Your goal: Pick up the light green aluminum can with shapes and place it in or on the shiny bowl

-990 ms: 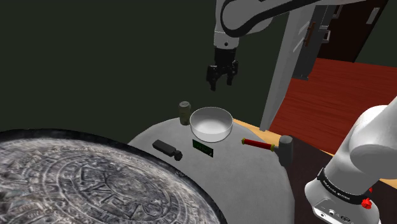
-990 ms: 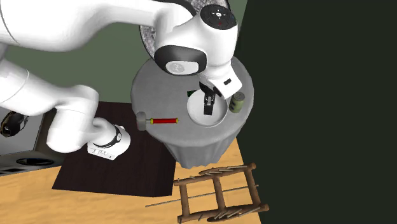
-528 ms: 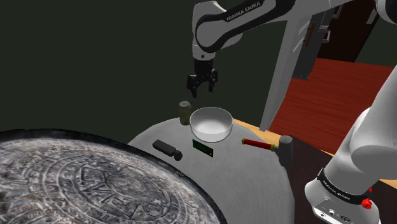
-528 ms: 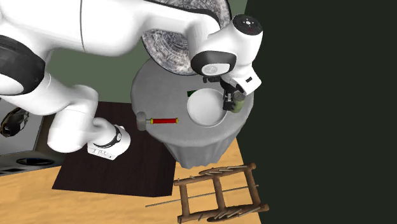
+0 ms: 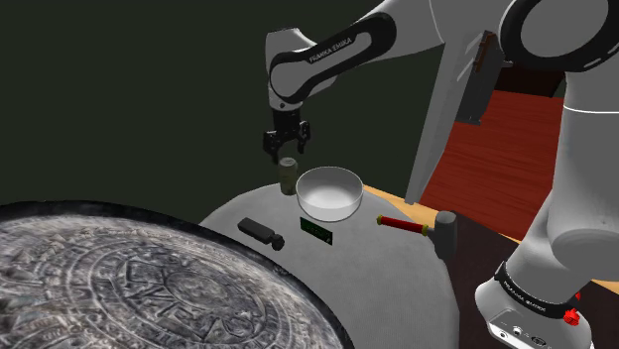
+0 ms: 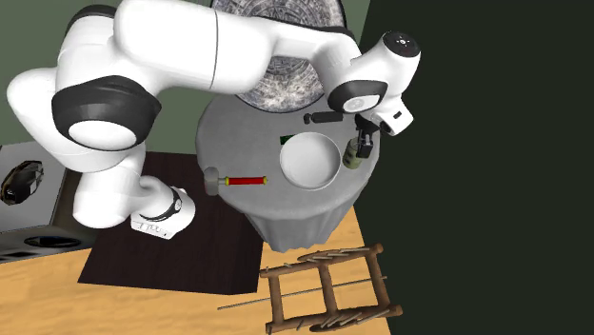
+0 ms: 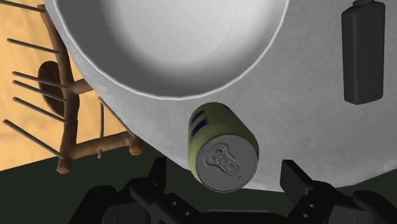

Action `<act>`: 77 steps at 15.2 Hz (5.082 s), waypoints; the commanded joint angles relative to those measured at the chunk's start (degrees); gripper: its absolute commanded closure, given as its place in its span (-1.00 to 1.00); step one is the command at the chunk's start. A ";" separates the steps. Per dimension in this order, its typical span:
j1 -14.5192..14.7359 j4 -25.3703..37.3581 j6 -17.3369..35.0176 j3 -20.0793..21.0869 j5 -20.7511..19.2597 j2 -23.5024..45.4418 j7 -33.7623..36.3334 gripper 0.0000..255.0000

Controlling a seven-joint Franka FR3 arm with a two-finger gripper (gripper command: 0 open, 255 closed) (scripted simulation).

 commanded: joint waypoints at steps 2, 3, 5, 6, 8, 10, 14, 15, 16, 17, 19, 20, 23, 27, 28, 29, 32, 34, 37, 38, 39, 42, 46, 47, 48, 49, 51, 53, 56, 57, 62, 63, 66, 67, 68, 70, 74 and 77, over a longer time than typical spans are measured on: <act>0.34 0.59 1.22 -0.02 -0.38 1.77 0.41 -1.00; 0.37 0.22 1.87 -0.03 -0.44 2.06 0.45 -1.00; 0.43 -0.46 3.17 -0.07 -0.56 2.68 0.52 -1.00; 0.46 -0.78 3.81 -0.09 -0.62 3.01 0.56 -1.00; 0.51 -1.28 4.82 -0.13 -0.71 3.53 0.62 -1.00; 0.51 -1.27 4.82 -0.13 -0.72 3.54 0.62 -1.00; 0.51 -1.27 4.82 -0.13 -0.72 3.54 0.62 -1.00; 0.51 -1.25 4.81 -0.13 -0.72 3.54 0.62 -1.00; 0.51 -1.25 4.81 -0.13 -0.72 3.54 0.62 1.00; 0.51 -1.25 4.81 -0.13 -0.72 3.54 0.62 1.00; 0.51 -1.28 4.82 -0.13 -0.71 3.53 0.62 1.00; 0.51 -1.30 4.83 -0.13 -0.71 3.52 0.63 1.00; 0.51 -1.24 4.84 -0.13 -0.72 3.58 0.63 1.00; 0.48 -0.59 3.52 -0.08 -0.60 2.91 0.58 1.00; 0.46 -0.21 2.86 -0.06 -0.55 2.62 0.56 1.00; 0.45 0.17 2.20 -0.03 -0.50 2.34 0.55 1.00; 0.41 1.39 0.19 0.03 -0.35 1.54 0.50 1.00; 0.40 2.28 -1.17 0.07 -0.27 1.07 0.48 1.00; 0.38 3.72 -3.24 0.12 -0.15 0.44 0.45 1.00; 0.38 4.23 -3.93 0.13 -0.12 0.25 0.44 1.00; 0.37 4.76 -4.63 0.15 -0.09 0.07 0.44 1.00; 0.37 6.44 -6.76 0.18 0.00 -0.39 0.43 1.00; 0.39 8.90 -9.66 0.23 0.08 -0.83 0.44 1.00; 0.40 9.56 -10.40 0.24 0.09 -0.91 0.45 1.00; 0.41 10.24 -11.14 0.25 0.10 -0.98 0.45 1.00; 0.42 10.94 -11.89 0.26 0.11 -1.03 0.46 1.00; 0.45 12.39 -13.40 0.28 0.12 -1.09 0.48 1.00; 0.49 13.92 -14.94 0.30 0.12 -1.10 0.51 1.00; 0.22 11.57 -15.21 0.35 0.56 -3.74 0.33 1.00; -0.05 8.41 -14.61 0.39 1.00 -6.34 0.12 1.00; -0.91 -5.17 -13.14 0.26 3.19 -18.59 -1.16 1.00; -0.99 -7.53 -13.12 0.18 3.60 -20.95 -1.43 1.00; -1.08 -14.05 -13.52 -0.18 4.76 -27.93 -2.25 1.00; -1.07 -15.63 -13.74 -0.31 5.04 -29.74 -2.45 1.00; -1.04 -16.39 -12.97 -0.31 5.05 -29.72 -2.47 1.00; -1.01 -17.85 -11.43 -0.27 5.07 -29.65 -2.52 1.00; -0.97 -20.64 -8.36 -0.19 5.11 -29.36 -2.61 1.00; -0.94 -22.60 -6.05 -0.12 5.12 -29.00 -2.65 1.00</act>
